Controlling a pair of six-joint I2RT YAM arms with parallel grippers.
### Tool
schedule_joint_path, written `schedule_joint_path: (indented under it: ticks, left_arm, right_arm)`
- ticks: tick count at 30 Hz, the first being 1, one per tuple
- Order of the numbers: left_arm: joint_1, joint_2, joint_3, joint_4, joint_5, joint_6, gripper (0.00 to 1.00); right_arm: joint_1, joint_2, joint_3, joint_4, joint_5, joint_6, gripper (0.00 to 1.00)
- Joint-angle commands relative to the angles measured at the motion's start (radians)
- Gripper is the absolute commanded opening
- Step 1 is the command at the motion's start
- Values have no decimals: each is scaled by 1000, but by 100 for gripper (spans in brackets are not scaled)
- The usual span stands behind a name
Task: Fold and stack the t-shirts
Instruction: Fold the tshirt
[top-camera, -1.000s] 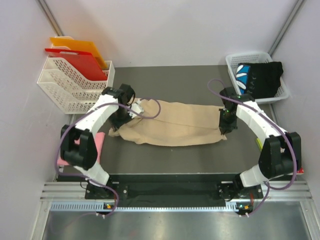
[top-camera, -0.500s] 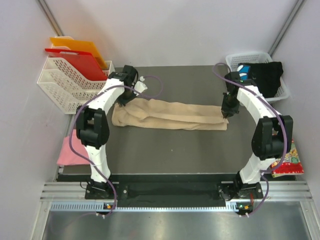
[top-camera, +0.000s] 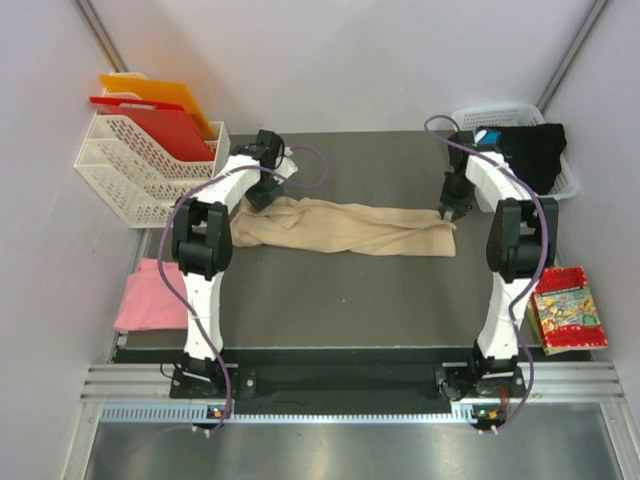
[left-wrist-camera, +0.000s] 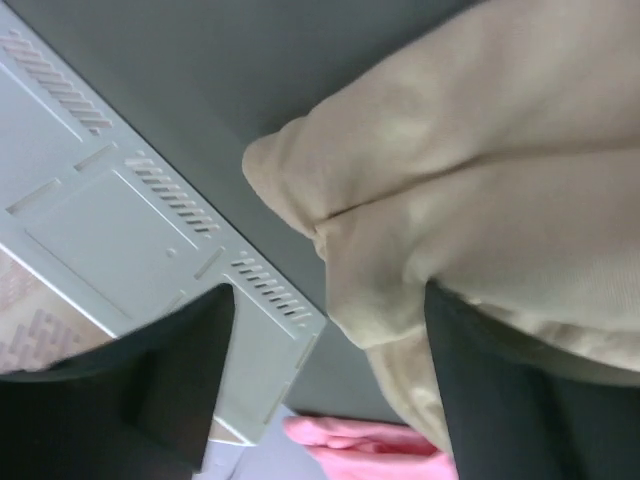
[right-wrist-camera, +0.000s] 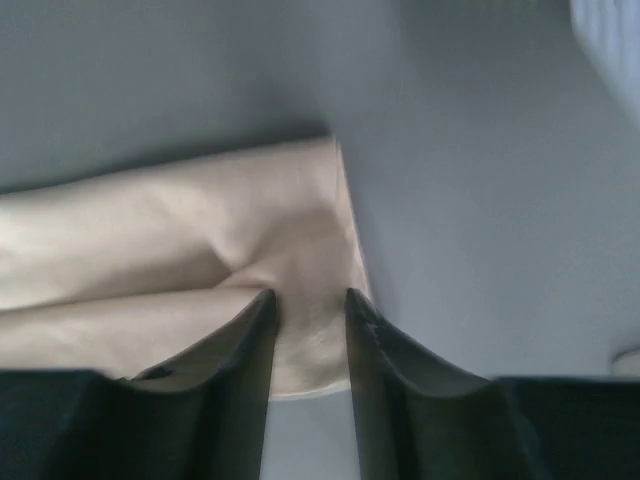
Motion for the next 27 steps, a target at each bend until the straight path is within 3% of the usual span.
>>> schedule_joint_path:
  ticks: [1, 3, 5, 11, 17, 21, 27]
  left_arm:
    - [4, -6, 45, 47, -78, -49, 99]
    - [4, -51, 11, 53, -94, -51, 99]
    - [-1, -112, -10, 6, -54, -66, 99]
    - [-54, -330, -218, -97, 47, -78, 99]
    - [-76, -442, -359, -134, 115, -118, 99]
    - [-80, -435, -412, -119, 175, -135, 99]
    - [-81, -361, -491, -7, 146, -138, 99]
  right_arm:
    - [-13, 87, 149, -31, 33, -12, 47]
    - [-13, 102, 175, -47, 55, -15, 68]
    - [-13, 82, 195, -54, 101, -15, 73]
    - [39, -45, 166, -58, 200, -12, 71]
    - [161, -140, 94, -40, 319, -30, 71]
    - [238, -116, 10, 1, 254, -26, 70]
    - [241, -5, 37, 3, 190, -15, 70]
